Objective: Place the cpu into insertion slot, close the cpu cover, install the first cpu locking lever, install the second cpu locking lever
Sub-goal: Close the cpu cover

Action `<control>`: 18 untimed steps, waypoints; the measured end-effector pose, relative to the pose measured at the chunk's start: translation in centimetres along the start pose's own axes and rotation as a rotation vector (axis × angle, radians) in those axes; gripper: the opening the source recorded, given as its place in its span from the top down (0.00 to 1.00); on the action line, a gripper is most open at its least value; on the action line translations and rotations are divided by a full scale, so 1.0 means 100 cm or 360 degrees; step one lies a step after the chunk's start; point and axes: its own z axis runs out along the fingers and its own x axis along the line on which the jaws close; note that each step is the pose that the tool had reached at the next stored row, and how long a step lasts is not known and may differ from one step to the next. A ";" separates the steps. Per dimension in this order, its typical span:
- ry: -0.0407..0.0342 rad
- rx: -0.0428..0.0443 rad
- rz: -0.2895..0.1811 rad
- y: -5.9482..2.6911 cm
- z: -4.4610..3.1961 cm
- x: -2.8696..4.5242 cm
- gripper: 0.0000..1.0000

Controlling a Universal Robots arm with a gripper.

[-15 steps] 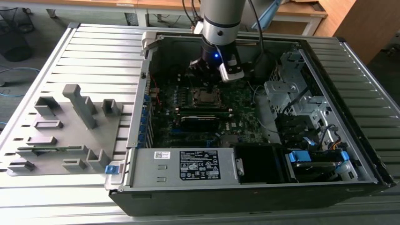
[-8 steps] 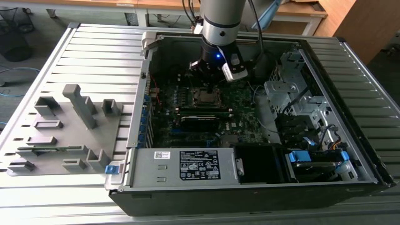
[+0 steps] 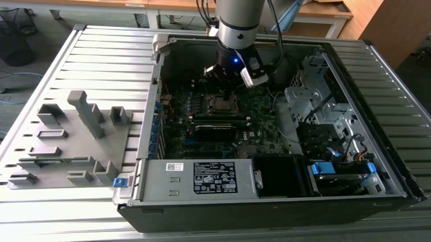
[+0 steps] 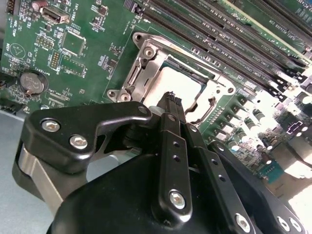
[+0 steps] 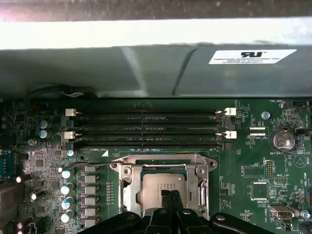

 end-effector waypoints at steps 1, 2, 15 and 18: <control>0.0000 0.0000 0.0000 0.0000 0.0006 0.0001 0.89; 0.0000 0.0000 0.0000 -0.0001 0.0011 0.0003 0.89; -0.0002 0.0001 0.0000 -0.0009 0.0033 0.0224 0.89; -0.0002 0.0001 0.0000 -0.0010 0.0032 0.0226 0.89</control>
